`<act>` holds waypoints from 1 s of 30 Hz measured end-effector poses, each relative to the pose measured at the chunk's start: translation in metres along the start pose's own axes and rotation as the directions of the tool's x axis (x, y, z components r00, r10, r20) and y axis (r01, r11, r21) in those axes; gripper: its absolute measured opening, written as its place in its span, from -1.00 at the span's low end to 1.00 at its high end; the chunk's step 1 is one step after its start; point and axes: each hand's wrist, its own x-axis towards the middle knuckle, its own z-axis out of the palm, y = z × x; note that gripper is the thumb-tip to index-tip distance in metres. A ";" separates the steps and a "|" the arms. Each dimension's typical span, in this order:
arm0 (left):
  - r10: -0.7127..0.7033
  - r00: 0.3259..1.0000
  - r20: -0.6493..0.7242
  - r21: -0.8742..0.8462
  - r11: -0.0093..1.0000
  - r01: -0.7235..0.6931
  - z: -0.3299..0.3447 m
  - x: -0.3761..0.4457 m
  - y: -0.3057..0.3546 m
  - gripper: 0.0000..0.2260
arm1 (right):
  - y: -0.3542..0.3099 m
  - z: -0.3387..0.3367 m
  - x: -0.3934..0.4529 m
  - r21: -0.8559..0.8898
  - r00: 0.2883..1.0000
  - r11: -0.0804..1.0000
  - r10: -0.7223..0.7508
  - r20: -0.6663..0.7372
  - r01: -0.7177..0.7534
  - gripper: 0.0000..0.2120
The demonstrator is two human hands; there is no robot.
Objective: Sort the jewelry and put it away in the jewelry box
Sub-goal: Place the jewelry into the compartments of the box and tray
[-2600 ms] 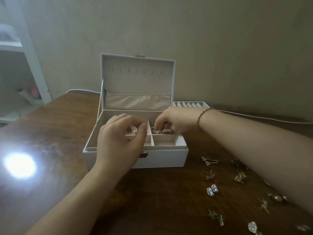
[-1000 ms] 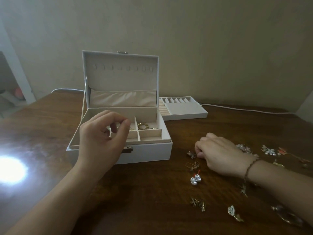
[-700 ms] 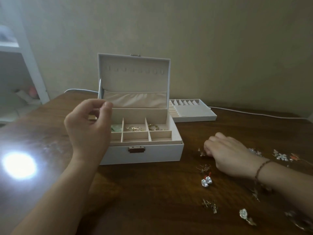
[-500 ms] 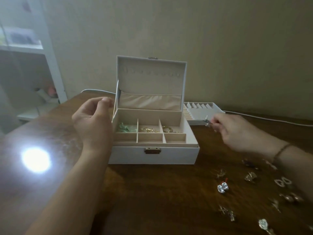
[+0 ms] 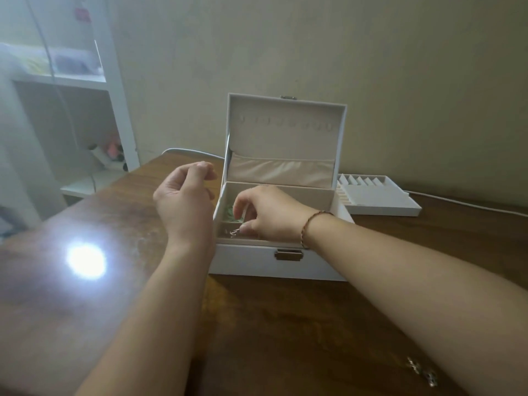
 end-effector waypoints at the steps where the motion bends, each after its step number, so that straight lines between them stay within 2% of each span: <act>1: -0.003 1.000 0.008 0.002 1.000 0.003 0.001 0.000 0.000 -0.78 | 0.000 0.002 0.002 -0.043 1.000 0.999 -0.002 0.007 0.002 -0.87; 5: 0.012 1.000 0.029 0.026 1.000 -0.013 0.002 -0.003 0.000 -0.80 | -0.001 0.005 0.010 -0.234 0.998 0.971 -0.039 0.041 0.048 -0.89; 8: 0.026 0.999 0.032 0.031 0.999 -0.027 0.002 -0.002 0.001 -0.80 | 0.001 0.005 0.012 -0.301 0.995 0.948 -0.090 0.049 0.100 -0.92; 13: 0.062 0.997 0.055 0.061 0.996 -0.066 0.002 -0.003 -0.002 -0.79 | 0.004 -0.011 0.000 -0.193 0.995 0.976 -0.101 0.014 0.101 -0.84; 15: 0.164 0.982 0.097 0.134 0.975 -0.177 0.002 -0.004 -0.005 -0.81 | 0.012 -0.032 -0.013 -0.091 0.996 0.992 -0.092 -0.008 0.091 -0.82; 17: 0.322 0.922 0.214 0.268 0.888 -0.372 0.003 -0.009 -0.009 -0.84 | 0.030 -0.058 -0.039 0.016 0.995 0.998 -0.056 -0.088 0.058 -0.79; 19: 0.445 0.786 0.430 0.357 0.716 -0.601 0.008 -0.024 -0.014 -0.88 | 0.057 -0.082 -0.075 0.070 0.980 0.998 0.014 -0.199 0.000 -0.77; 21: 0.455 0.617 0.643 0.345 0.547 -0.763 0.015 -0.042 -0.022 -0.90 | 0.091 -0.095 -0.114 0.084 0.954 0.990 0.130 -0.269 -0.112 -0.79; 23: 0.411 0.492 0.767 0.308 0.437 -0.845 0.021 -0.054 -0.029 -0.90 | 0.122 -0.095 -0.145 0.071 0.924 0.959 0.285 -0.255 -0.276 -0.80; 26: 0.342 0.425 0.838 0.285 0.389 -0.876 0.023 -0.061 -0.035 -0.90 | 0.153 -0.079 -0.173 -0.105 0.883 0.885 0.432 -0.181 -0.454 -0.83; 30: 0.326 0.380 0.866 0.278 0.319 -0.906 0.022 -0.061 -0.037 -0.76 | 0.166 -0.059 -0.183 -0.234 0.894 0.865 0.407 -0.188 -0.443 -0.84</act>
